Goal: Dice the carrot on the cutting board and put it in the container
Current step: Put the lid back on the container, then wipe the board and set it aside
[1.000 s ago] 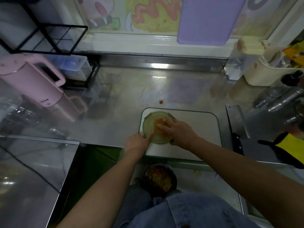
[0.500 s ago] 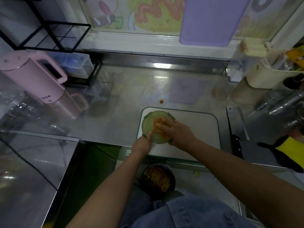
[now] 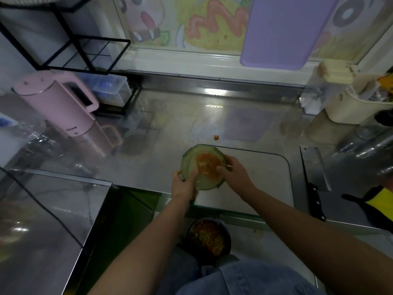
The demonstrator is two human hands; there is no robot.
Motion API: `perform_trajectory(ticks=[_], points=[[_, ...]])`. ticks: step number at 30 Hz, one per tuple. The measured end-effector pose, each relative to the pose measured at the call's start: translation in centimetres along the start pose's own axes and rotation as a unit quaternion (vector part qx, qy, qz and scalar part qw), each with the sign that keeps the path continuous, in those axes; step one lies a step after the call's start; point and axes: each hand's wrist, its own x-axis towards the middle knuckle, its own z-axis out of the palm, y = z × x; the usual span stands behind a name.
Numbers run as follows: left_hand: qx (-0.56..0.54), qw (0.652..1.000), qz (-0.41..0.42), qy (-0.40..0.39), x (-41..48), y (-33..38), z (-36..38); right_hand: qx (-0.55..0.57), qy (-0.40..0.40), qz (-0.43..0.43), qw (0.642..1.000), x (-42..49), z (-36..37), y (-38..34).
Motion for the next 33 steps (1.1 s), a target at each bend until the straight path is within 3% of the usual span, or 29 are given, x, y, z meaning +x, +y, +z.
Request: perform_trajectory(ticks=[6, 11, 16, 18, 22, 25, 27, 29, 31, 33], points=[[-0.038, 0.996, 0.007, 0.080, 2.5, 1.1, -6.4, 0.016, -0.156, -0.021, 0.987, 0.9, 4.5, -2.8], [-0.020, 0.984, 0.037, 0.173, 4.9, 2.4, -10.3, -0.188, -0.143, -0.048, 0.970, 2.2, 6.4, -2.0], [-0.051, 0.982, 0.007, 0.182, 7.1, 3.5, -11.3, -0.396, -0.167, 0.000, 0.903, 3.1, 7.2, 0.7], [-0.018, 0.982, 0.004, 0.189, 7.5, 3.7, -11.3, -0.425, -0.184, 0.004, 0.886, 3.0, 7.5, 1.5], [0.100, 0.972, -0.012, 0.214, 7.6, 3.9, -11.3, -0.433, -0.167, -0.019, 0.886, 2.7, 7.6, 2.2], [0.235, 0.937, -0.032, 0.258, 6.8, 4.6, -11.0, -0.414, -0.174, -0.020, 0.893, 2.7, 7.4, 2.2], [0.317, 0.894, 0.040, 0.314, 5.4, 4.8, -10.2, -0.372, -0.177, -0.019, 0.911, 2.6, 6.9, 2.3], [0.400, 0.845, 0.159, 0.317, 4.0, 4.4, -8.7, -0.307, -0.159, -0.026, 0.938, 2.2, 5.9, 2.3], [0.468, 0.798, 0.286, 0.252, 3.2, 3.2, -6.7, -0.250, -0.126, -0.054, 0.959, 1.3, 4.1, 2.6], [0.501, 0.761, 0.388, 0.138, 2.6, 1.7, -4.3, -0.222, -0.081, -0.093, 0.967, 0.2, 1.8, 3.3]])
